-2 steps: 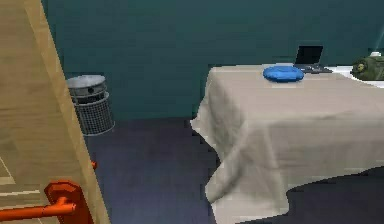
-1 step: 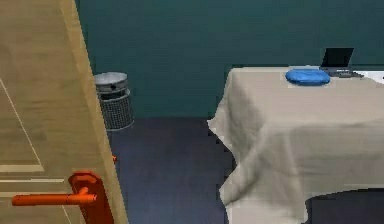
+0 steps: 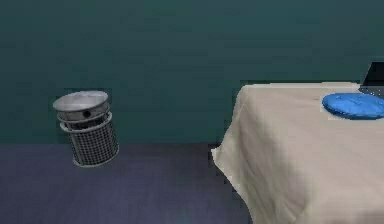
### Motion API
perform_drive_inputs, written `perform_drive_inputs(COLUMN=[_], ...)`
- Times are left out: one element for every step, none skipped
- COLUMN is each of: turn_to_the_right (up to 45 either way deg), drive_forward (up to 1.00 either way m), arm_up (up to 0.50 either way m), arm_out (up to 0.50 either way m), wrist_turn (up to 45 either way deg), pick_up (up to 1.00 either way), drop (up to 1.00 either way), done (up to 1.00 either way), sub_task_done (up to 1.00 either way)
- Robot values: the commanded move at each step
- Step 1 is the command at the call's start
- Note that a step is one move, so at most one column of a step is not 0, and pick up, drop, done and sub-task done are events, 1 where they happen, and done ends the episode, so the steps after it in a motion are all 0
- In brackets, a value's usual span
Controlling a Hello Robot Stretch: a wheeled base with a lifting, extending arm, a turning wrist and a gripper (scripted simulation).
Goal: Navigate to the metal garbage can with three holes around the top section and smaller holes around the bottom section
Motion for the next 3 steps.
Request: perform_drive_inputs(turn_to_the_right=[-6.0, 0.0, -45.0], drive_forward=[0.0, 1.0, 0.0], arm_up=[0.0, 0.0, 0.0], arm_out=[0.0, 0.0, 0.0], wrist_turn=[0.0, 0.0, 0.0], pick_up=[0.0, 0.0, 0.0], drop=[0.0, 0.0, 0.0], done=[0.0, 0.0, 0.0], sub_task_done=[0.0, 0.0, 0.0])
